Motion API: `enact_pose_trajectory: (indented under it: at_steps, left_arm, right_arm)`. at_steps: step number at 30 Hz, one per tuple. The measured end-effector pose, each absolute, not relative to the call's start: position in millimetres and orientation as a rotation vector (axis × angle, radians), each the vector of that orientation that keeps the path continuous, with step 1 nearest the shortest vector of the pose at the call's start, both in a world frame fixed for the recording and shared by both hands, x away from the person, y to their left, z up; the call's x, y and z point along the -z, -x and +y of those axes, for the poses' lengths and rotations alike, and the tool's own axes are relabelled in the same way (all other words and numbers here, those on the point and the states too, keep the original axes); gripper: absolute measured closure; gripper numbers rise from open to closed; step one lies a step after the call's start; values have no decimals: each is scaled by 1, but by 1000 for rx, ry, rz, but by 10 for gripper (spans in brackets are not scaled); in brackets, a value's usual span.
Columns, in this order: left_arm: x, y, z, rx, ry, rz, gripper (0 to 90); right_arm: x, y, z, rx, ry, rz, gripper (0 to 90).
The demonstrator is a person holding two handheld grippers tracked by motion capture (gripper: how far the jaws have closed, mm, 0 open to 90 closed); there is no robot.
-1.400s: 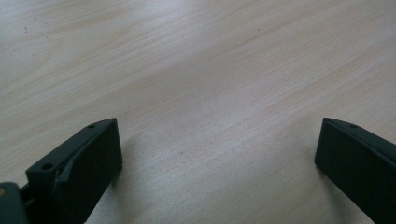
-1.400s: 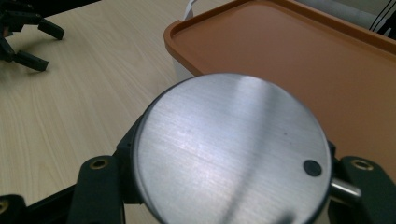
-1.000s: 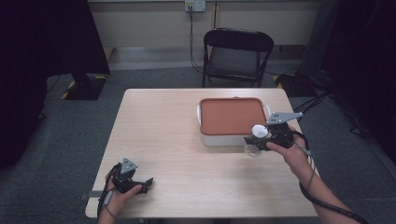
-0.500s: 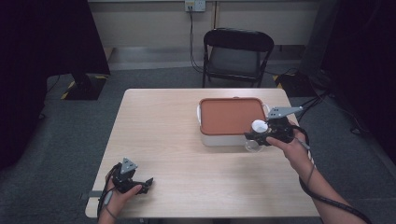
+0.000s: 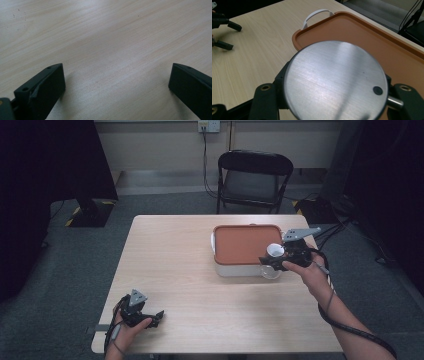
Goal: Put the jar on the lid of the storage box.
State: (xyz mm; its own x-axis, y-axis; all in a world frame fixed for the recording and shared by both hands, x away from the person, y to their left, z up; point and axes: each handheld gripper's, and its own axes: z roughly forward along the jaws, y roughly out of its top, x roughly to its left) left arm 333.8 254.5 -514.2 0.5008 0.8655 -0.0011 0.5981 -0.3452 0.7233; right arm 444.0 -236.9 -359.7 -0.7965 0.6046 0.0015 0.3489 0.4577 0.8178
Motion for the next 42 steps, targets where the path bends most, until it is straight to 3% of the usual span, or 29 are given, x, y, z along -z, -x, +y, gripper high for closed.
enact_pose_trajectory:
  at_steps: [42]
  left_arm:
    - [514, -334, 255, -510, -2072, 1195, 5]
  right_arm:
    - [340, -481, -213, -1257, -837, 2384, 372]
